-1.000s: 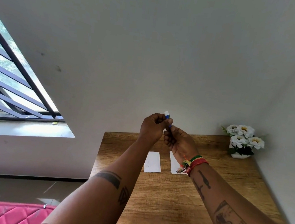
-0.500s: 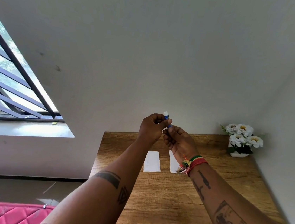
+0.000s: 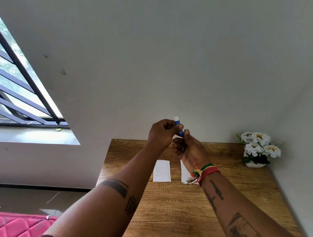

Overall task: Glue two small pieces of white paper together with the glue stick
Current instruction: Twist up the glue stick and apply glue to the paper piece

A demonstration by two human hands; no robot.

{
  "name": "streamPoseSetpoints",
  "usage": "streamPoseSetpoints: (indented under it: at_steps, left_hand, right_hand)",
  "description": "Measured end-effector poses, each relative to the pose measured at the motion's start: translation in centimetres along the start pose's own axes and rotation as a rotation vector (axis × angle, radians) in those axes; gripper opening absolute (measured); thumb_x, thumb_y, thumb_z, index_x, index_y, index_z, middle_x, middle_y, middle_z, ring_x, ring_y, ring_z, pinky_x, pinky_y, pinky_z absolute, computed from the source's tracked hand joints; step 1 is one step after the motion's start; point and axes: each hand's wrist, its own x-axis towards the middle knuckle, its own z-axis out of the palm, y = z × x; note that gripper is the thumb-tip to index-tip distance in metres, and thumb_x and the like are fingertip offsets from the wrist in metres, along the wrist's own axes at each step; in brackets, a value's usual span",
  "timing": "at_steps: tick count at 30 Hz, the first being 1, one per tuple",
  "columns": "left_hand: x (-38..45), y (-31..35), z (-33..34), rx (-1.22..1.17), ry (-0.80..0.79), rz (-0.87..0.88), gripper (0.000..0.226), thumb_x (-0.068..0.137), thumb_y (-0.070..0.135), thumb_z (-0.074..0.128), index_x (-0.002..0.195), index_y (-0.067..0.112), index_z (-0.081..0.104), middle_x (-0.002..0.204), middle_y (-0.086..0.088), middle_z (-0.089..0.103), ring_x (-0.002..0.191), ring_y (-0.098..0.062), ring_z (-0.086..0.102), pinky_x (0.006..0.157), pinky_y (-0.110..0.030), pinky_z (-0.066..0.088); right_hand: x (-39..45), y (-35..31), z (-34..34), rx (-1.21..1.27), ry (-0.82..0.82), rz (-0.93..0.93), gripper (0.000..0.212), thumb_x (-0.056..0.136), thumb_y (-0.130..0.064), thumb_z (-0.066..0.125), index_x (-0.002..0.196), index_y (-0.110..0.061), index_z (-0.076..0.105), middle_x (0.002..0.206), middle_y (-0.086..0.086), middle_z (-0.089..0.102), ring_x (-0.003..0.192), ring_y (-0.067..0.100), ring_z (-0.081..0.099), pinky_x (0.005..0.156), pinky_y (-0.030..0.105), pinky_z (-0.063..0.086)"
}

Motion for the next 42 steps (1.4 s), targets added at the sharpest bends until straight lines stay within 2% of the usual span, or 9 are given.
streamPoseSetpoints:
  at_steps: [4,9,14,17,20,23,33,38,42]
  left_hand:
    - [0.0,-0.2,-0.2,-0.014,0.001,0.001,0.030,0.086,0.035,0.083,0.107,0.015,0.077,0.099,0.003,0.079,0.092,-0.012,0.072,0.076,-0.025,0.052]
    - [0.0,0.1,-0.1,-0.029,-0.007,-0.002,0.024,0.087,0.032,0.082,0.105,0.017,0.077,0.097,0.005,0.077,0.091,-0.010,0.071,0.073,-0.023,0.050]
    - [0.0,0.2,0.1,-0.025,-0.021,-0.006,0.022,0.089,0.032,0.079,0.105,0.017,0.078,0.095,0.005,0.077,0.087,-0.008,0.069,0.073,-0.024,0.049]
    - [0.1,0.2,0.1,-0.017,-0.013,-0.001,0.026,0.089,0.033,0.079,0.108,0.016,0.078,0.096,0.004,0.078,0.087,-0.008,0.070,0.071,-0.023,0.049]
    - [0.3,0.0,-0.1,-0.002,0.002,0.007,0.028,0.089,0.034,0.080,0.109,0.015,0.078,0.100,0.003,0.078,0.092,-0.012,0.071,0.075,-0.026,0.050]
    - [0.3,-0.2,-0.1,-0.007,-0.003,0.003,0.027,0.088,0.034,0.080,0.107,0.015,0.078,0.099,0.003,0.079,0.093,-0.013,0.072,0.076,-0.026,0.050]
    - [0.5,-0.4,-0.2,0.006,0.002,0.005,0.027,0.088,0.033,0.080,0.109,0.015,0.078,0.099,0.004,0.078,0.090,-0.009,0.070,0.074,-0.023,0.048]
    - [0.6,-0.8,-0.6,0.033,0.007,0.001,0.030,0.089,0.033,0.080,0.112,0.013,0.076,0.096,0.008,0.076,0.084,0.000,0.068,0.070,-0.018,0.046]
    - [0.7,-0.7,-0.7,0.030,0.004,-0.001,0.029,0.088,0.031,0.081,0.110,0.013,0.076,0.096,0.006,0.077,0.085,-0.001,0.068,0.070,-0.019,0.047]
  right_hand:
    - [0.1,-0.2,-0.1,-0.001,0.005,-0.056,0.034,0.084,-0.021,0.071,0.111,-0.001,0.065,0.092,0.016,0.069,0.074,0.019,0.069,0.068,0.027,0.061]
    - [0.1,-0.2,-0.1,-0.035,-0.008,-0.037,0.025,0.101,-0.021,0.055,0.110,-0.001,0.066,0.086,0.013,0.068,0.073,0.019,0.067,0.067,0.026,0.060]
    - [-0.2,-0.2,0.2,-0.028,-0.021,0.017,0.045,0.105,-0.042,0.042,0.105,-0.005,0.067,0.078,0.008,0.067,0.067,0.017,0.064,0.063,0.026,0.056]
    - [-0.3,-0.1,0.3,-0.027,-0.007,-0.001,0.044,0.102,-0.042,0.049,0.114,-0.004,0.067,0.081,0.011,0.069,0.068,0.018,0.066,0.064,0.027,0.056]
    - [-0.2,-0.1,0.3,-0.026,0.021,-0.062,0.031,0.092,-0.026,0.066,0.112,-0.003,0.063,0.086,0.015,0.069,0.070,0.020,0.067,0.064,0.027,0.059]
    - [0.0,-0.1,0.0,-0.044,0.029,-0.079,0.018,0.097,-0.012,0.062,0.112,-0.001,0.063,0.090,0.016,0.069,0.072,0.019,0.068,0.066,0.027,0.060]
    - [0.2,0.1,-0.4,-0.001,0.027,-0.063,0.031,0.101,-0.020,0.057,0.122,0.001,0.064,0.093,0.016,0.074,0.077,0.022,0.072,0.069,0.029,0.061]
    - [0.4,0.0,-0.7,-0.201,0.020,-0.081,0.024,0.101,-0.018,0.056,0.118,-0.006,0.068,0.096,0.014,0.075,0.081,0.021,0.071,0.075,0.029,0.061]
    - [1.0,-0.2,-0.7,-0.349,0.043,-0.114,0.018,0.099,-0.015,0.061,0.112,-0.008,0.070,0.094,0.012,0.075,0.082,0.021,0.070,0.075,0.032,0.059]
